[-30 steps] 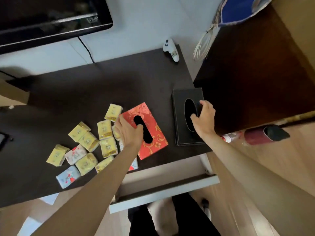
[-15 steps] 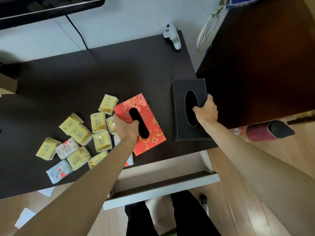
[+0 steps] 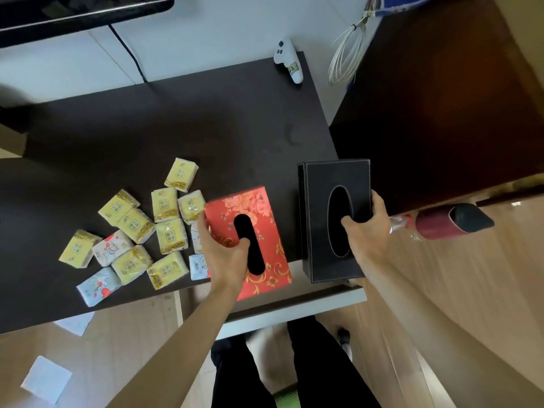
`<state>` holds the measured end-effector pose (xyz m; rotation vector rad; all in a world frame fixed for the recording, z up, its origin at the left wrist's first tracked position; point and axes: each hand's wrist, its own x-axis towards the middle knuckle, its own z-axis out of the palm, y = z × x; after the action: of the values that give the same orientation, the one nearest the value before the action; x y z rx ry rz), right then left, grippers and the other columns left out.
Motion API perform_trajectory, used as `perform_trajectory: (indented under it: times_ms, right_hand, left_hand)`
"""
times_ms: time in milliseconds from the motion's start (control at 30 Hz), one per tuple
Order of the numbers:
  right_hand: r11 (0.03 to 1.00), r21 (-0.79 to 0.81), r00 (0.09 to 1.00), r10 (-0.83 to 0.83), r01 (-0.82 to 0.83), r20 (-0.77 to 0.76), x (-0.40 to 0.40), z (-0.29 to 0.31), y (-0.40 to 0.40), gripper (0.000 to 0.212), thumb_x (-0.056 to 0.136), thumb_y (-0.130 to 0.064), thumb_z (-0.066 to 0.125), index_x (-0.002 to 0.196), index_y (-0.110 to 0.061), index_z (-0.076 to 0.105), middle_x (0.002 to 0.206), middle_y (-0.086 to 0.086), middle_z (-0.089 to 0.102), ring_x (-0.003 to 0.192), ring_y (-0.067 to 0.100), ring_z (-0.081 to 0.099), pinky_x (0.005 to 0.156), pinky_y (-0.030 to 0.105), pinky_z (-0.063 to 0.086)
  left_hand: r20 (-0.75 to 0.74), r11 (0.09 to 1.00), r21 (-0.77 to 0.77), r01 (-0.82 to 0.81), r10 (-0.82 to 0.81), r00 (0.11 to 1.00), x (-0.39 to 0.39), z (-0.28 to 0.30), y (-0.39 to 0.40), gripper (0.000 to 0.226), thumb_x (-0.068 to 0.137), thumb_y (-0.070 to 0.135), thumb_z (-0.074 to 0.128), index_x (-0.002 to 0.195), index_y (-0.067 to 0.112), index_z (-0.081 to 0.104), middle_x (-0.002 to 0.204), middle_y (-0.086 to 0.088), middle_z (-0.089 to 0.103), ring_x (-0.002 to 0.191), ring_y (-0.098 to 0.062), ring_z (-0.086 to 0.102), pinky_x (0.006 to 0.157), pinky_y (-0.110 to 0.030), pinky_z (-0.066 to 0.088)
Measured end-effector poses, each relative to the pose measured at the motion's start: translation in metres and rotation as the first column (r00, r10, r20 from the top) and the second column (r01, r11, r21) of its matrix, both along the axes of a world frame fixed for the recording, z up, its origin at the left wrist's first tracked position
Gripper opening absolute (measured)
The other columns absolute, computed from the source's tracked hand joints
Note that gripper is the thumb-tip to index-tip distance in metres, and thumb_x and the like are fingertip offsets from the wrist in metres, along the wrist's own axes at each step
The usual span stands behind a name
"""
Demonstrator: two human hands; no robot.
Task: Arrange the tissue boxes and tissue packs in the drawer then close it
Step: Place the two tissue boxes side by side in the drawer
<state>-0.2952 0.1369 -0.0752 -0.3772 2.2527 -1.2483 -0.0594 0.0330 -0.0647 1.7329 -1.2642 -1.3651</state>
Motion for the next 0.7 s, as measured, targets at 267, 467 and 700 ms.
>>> perform_trajectory:
  times_ms: [267, 467, 700]
  right_hand:
    - [0.999, -0.028, 0.999, 0.043, -0.044, -0.033, 0.037, -0.024, 0.041, 0.071, 0.081, -0.003, 0.077, 0.14, -0.034, 0.053, 0.126, -0.01, 0.069, 0.121, 0.007, 0.065, 0.095, 0.02, 0.057]
    - [0.995, -0.015, 0.995, 0.098, -0.098, -0.027, 0.049, -0.039, 0.063, 0.07, 0.079, -0.009, 0.075, 0.138, -0.037, 0.052, 0.122, -0.012, 0.07, 0.117, 0.009, 0.066, 0.096, 0.028, 0.058]
    - [0.989, 0.017, 0.989, 0.149, -0.149, -0.011, 0.049, -0.048, 0.077, 0.075, 0.075, -0.015, 0.074, 0.142, -0.037, 0.048, 0.129, -0.01, 0.066, 0.123, 0.015, 0.063, 0.103, 0.046, 0.056]
  left_hand:
    - [0.03, 0.999, 0.01, -0.035, 0.035, 0.999, 0.02, -0.022, 0.06, 0.095, 0.076, 0.006, 0.075, 0.146, 0.046, 0.025, 0.132, 0.026, 0.049, 0.123, 0.004, 0.049, 0.102, -0.023, 0.041]
    - [-0.011, 0.998, -0.047, -0.05, 0.049, 0.999, 0.015, -0.042, 0.086, 0.085, 0.076, 0.018, 0.075, 0.144, 0.042, 0.032, 0.122, 0.041, 0.05, 0.12, 0.011, 0.05, 0.09, -0.001, 0.04]
    - [0.04, 0.998, 0.016, -0.053, 0.052, 0.998, 0.022, -0.059, 0.112, 0.085, 0.074, 0.026, 0.075, 0.136, 0.061, 0.029, 0.13, 0.026, 0.054, 0.12, 0.011, 0.05, 0.086, 0.001, 0.039]
